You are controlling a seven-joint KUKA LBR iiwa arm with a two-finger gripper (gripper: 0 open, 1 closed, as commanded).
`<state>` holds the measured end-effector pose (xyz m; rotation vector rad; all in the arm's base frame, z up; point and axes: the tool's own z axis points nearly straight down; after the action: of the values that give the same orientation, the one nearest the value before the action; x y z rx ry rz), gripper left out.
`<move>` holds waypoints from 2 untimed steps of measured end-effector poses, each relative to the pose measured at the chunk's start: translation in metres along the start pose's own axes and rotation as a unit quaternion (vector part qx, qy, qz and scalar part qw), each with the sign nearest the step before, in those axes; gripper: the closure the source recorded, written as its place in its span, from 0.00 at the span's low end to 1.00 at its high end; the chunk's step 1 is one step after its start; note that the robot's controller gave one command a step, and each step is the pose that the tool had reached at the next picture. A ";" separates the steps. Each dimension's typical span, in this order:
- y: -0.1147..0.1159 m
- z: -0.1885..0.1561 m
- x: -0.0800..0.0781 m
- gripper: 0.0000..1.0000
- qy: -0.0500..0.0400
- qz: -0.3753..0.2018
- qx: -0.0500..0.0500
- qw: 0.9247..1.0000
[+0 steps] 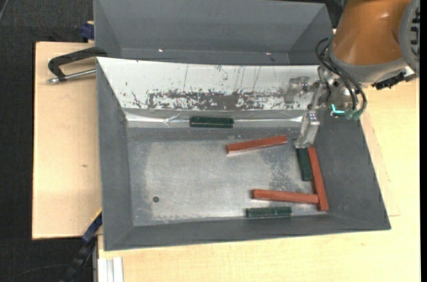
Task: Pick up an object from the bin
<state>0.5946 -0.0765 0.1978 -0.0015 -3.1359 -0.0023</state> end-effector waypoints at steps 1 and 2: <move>0.002 0.037 0.001 0.00 -0.002 0.058 0.000 0.998; 0.009 -0.060 0.070 0.00 -0.008 0.108 0.000 0.994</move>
Offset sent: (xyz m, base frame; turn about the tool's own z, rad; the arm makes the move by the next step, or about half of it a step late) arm -0.0010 0.0011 -0.0360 0.1161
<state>0.5251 -0.0676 0.2583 -0.3429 -3.1339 -0.0014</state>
